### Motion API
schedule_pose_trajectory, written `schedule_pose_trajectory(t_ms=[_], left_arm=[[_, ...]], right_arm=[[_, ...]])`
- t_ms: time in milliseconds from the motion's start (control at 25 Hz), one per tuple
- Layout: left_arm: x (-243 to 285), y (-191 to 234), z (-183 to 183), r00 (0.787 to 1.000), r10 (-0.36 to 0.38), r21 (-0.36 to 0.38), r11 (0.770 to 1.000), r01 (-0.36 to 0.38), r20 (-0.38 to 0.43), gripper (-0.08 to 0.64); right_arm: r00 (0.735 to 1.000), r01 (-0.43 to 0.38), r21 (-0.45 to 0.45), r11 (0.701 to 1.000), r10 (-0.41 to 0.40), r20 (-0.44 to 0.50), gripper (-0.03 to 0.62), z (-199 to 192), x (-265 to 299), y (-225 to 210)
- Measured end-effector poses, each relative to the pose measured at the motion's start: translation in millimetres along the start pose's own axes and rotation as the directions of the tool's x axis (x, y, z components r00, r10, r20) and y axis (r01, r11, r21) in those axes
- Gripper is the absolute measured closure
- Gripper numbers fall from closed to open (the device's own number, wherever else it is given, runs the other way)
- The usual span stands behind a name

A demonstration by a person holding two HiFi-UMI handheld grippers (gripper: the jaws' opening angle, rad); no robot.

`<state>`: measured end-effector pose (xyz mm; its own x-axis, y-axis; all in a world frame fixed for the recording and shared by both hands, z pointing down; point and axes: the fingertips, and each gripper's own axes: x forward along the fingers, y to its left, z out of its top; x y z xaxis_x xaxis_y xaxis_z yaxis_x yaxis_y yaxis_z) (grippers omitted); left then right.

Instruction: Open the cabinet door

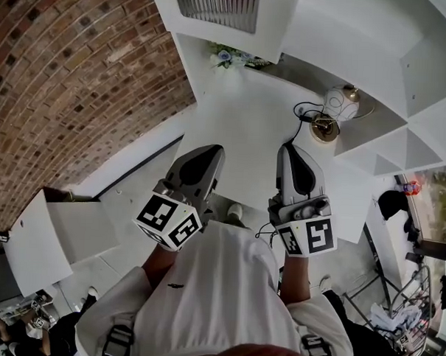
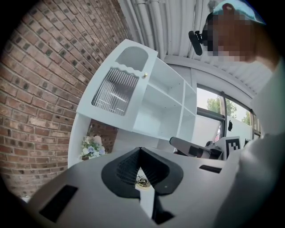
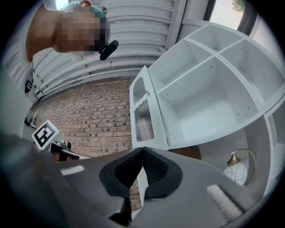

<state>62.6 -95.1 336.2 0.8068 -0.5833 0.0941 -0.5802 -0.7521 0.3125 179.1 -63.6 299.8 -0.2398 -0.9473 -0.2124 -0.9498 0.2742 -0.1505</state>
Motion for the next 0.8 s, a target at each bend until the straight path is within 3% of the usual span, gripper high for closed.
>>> schedule_pose_trajectory(t_ms=[560, 800], left_arm=[[11.2, -7.9, 7.9, 1.000, -0.005, 0.050, 0.999, 0.005, -0.004, 0.552], [22.0, -4.6, 12.9, 1.000, -0.010, 0.057, 0.998, 0.010, -0.002, 0.552]], right_arm=[[0.998, -0.038, -0.014, 0.999, 0.039, 0.051, 0.586, 15.4, 5.4, -7.2], [0.998, -0.056, -0.055, 0.997, 0.057, 0.021, 0.532, 14.2, 14.0, -9.3]])
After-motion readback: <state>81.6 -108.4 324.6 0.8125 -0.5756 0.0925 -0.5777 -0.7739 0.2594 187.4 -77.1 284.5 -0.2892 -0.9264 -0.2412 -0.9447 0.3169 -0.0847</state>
